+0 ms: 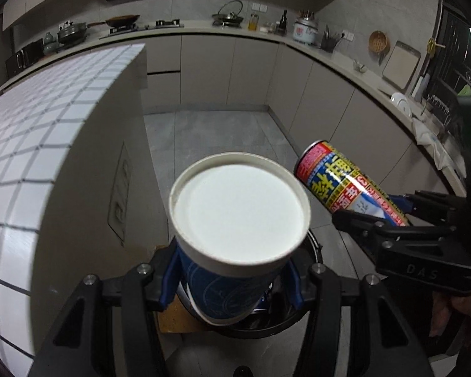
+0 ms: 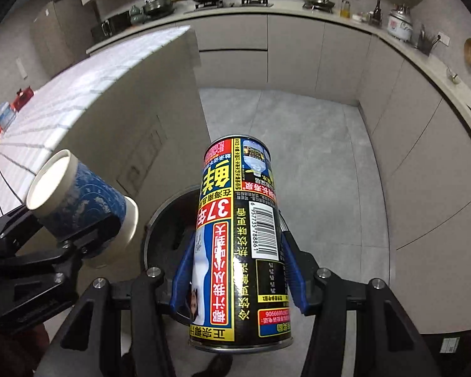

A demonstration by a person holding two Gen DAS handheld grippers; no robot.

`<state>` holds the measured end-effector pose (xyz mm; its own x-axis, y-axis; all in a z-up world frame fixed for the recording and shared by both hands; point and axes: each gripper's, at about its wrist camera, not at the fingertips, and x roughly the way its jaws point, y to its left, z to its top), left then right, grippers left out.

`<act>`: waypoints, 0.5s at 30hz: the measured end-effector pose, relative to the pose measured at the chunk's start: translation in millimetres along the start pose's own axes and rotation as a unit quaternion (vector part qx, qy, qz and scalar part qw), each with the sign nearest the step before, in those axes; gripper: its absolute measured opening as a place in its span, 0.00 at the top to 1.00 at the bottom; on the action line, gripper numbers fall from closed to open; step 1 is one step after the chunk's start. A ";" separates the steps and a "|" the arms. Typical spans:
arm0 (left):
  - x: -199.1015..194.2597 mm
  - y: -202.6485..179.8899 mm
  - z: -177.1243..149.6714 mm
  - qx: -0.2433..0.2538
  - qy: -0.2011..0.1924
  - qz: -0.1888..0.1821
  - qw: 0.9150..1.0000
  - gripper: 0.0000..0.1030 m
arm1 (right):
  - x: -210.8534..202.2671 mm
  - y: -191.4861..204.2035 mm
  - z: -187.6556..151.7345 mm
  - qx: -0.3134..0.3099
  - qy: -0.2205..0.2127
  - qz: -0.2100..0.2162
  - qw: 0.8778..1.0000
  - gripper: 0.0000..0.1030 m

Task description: Collect trash

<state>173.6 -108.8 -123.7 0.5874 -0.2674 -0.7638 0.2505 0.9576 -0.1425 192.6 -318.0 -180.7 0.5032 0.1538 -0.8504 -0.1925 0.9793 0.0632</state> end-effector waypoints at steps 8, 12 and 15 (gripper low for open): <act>16.1 -8.3 -8.0 -0.017 0.018 0.019 1.000 0.41 | 28.5 1.2 -3.4 -0.037 0.022 0.027 0.999 0.46; 11.9 -6.7 -6.5 -0.023 0.017 0.050 0.998 0.17 | 25.1 -14.6 5.7 -0.014 0.008 0.022 1.000 0.00; -2.6 -5.5 -6.4 -0.017 0.003 0.060 0.998 0.14 | 6.3 -25.7 12.9 0.017 -0.014 0.017 1.000 0.00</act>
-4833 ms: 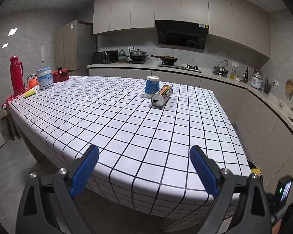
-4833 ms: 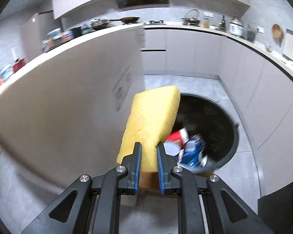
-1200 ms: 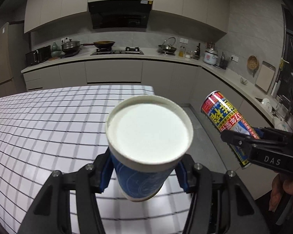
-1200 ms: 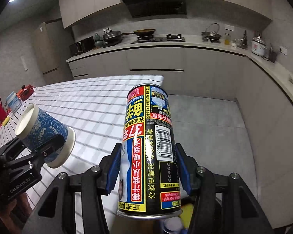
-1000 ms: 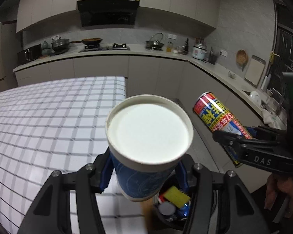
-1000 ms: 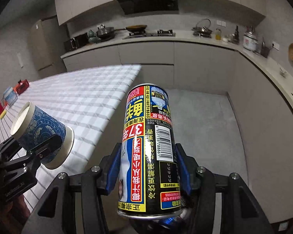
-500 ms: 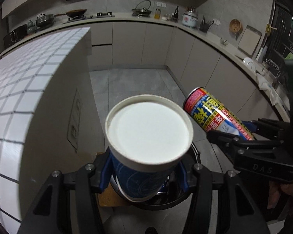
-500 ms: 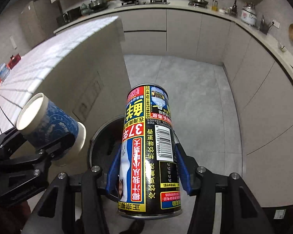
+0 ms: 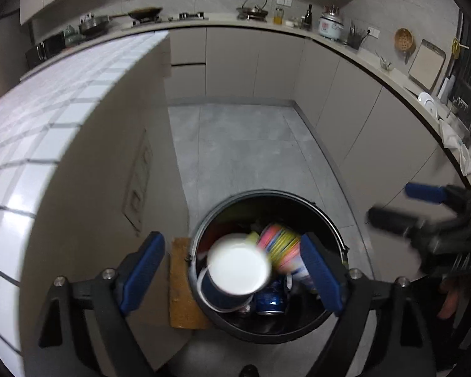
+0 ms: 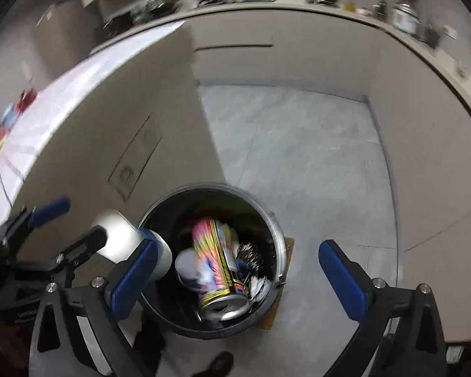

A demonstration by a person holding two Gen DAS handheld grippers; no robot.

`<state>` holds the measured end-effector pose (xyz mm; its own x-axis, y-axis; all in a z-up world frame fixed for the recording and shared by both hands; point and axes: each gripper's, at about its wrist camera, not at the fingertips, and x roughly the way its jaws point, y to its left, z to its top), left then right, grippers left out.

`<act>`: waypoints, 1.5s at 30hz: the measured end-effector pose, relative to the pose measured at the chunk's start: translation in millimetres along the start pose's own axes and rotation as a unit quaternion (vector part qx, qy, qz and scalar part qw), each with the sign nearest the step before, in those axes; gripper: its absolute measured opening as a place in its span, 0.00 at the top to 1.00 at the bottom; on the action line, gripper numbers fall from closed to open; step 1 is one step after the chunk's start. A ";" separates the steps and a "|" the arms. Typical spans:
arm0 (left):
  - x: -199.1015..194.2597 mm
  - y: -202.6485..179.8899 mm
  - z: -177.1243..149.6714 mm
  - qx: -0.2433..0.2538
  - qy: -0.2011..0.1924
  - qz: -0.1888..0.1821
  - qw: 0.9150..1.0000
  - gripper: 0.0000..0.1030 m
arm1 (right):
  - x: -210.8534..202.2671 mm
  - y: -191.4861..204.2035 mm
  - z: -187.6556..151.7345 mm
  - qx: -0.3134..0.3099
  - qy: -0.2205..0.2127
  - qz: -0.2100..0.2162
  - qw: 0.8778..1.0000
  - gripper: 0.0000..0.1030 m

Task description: Collect trash

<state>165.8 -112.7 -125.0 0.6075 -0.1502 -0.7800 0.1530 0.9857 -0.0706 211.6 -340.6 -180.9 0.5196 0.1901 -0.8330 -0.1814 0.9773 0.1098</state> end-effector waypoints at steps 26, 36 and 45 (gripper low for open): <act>-57.8 12.7 10.5 0.010 -0.047 0.030 0.998 0.06 | -54.4 15.7 -0.2 0.000 -0.034 -0.031 0.999 0.00; -55.9 8.1 -0.3 0.025 -0.051 0.016 0.998 0.06 | -60.9 -5.6 -24.9 0.047 -0.029 -0.061 0.997 0.00; -54.9 -1.1 -26.3 0.042 -0.045 -0.019 0.998 0.06 | -61.2 -37.8 -87.2 0.090 -0.009 -0.113 0.989 0.00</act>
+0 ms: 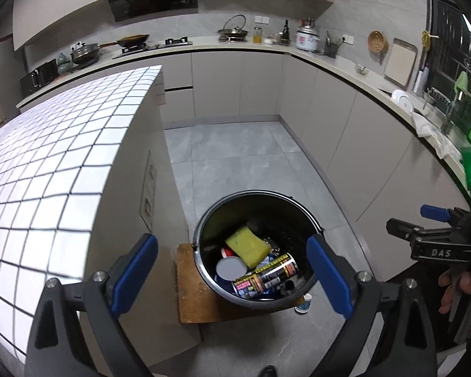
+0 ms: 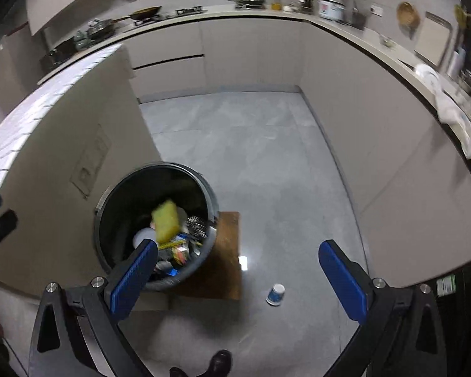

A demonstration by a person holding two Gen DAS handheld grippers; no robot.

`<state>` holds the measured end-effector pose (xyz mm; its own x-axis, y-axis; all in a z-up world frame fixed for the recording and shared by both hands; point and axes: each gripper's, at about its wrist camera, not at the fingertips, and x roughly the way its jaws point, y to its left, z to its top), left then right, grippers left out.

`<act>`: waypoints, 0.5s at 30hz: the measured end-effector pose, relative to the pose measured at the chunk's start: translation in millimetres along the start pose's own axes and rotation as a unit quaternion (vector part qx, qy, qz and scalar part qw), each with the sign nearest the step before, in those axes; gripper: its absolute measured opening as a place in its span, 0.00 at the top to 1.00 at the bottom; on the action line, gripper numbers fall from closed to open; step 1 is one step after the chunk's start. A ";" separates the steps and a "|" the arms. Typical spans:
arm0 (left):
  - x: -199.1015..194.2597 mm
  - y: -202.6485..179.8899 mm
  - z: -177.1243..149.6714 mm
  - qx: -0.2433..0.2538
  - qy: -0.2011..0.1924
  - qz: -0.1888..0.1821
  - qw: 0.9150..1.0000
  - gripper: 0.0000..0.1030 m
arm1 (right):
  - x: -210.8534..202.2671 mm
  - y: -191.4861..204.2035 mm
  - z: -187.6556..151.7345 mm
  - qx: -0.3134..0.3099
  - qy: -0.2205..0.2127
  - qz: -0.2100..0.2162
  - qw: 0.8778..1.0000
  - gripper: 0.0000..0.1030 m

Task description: Collect trash

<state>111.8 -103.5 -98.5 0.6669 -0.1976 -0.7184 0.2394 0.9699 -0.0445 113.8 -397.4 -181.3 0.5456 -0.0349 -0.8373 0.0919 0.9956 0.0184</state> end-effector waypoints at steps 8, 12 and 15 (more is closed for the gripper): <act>20.9 -12.1 -31.1 -0.007 -0.060 0.015 0.998 0.06 | 112.0 -61.9 -56.3 -0.005 0.047 -0.023 0.999 0.00; 49.6 -24.2 -75.5 -0.046 -0.096 0.049 0.993 0.06 | 215.2 -105.0 -115.6 -0.003 0.082 -0.017 0.996 0.00; 77.9 -31.3 -113.8 -0.079 -0.113 0.077 0.987 0.06 | 301.4 -139.2 -164.4 0.013 0.121 -0.007 0.993 0.00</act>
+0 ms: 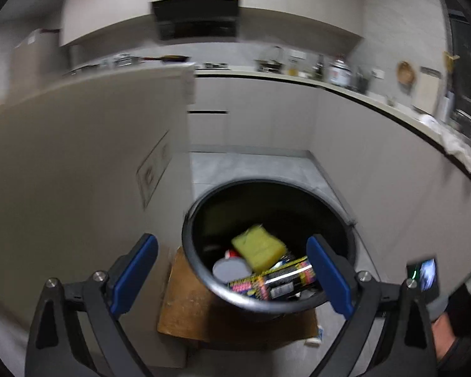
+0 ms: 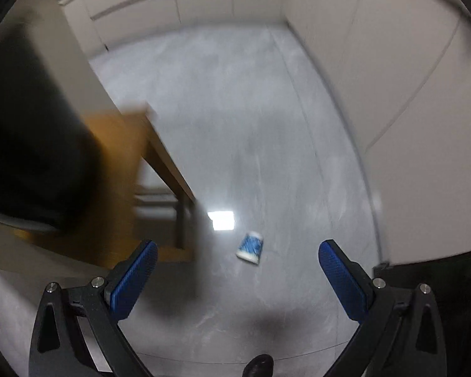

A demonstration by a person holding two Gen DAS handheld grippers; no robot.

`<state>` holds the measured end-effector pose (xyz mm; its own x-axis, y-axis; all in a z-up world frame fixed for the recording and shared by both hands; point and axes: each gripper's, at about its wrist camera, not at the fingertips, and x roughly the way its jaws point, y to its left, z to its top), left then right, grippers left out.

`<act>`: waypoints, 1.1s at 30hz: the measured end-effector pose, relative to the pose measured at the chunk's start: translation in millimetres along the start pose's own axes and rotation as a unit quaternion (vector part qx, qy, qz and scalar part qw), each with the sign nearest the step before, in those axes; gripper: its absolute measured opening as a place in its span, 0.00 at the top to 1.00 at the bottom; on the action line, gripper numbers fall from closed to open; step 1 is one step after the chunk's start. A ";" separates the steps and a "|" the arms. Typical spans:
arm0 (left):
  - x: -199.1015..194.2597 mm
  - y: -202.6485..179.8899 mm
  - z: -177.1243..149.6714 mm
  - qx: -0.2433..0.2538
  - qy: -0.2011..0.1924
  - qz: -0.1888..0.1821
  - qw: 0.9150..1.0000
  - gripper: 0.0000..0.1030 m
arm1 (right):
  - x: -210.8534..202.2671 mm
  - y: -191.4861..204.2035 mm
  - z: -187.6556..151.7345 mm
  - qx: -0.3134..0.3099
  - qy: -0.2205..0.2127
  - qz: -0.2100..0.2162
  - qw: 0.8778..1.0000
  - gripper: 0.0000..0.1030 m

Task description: Collect trash

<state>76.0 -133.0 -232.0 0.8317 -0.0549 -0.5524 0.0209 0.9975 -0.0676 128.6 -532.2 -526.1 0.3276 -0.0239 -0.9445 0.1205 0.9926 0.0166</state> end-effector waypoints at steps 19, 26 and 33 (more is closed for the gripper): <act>30.5 24.2 -133.2 -0.047 -0.149 0.118 0.981 0.01 | 384.5 -32.0 -93.1 0.037 0.114 -0.010 0.993 0.00; 52.9 20.7 -161.2 -0.036 -0.114 0.130 0.984 0.01 | 434.3 -34.1 -93.1 0.035 0.162 -0.019 0.986 0.39; 38.7 32.1 -144.9 -0.060 -0.093 0.117 0.987 0.01 | 315.1 -29.2 -62.8 0.036 0.060 -0.002 0.998 0.44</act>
<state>28.4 -109.6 -375.9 0.8934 0.1974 -0.4036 -0.2408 0.9688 -0.0592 169.5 -561.3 -844.8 0.2140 -0.0085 -0.9768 0.1896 0.9813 0.0330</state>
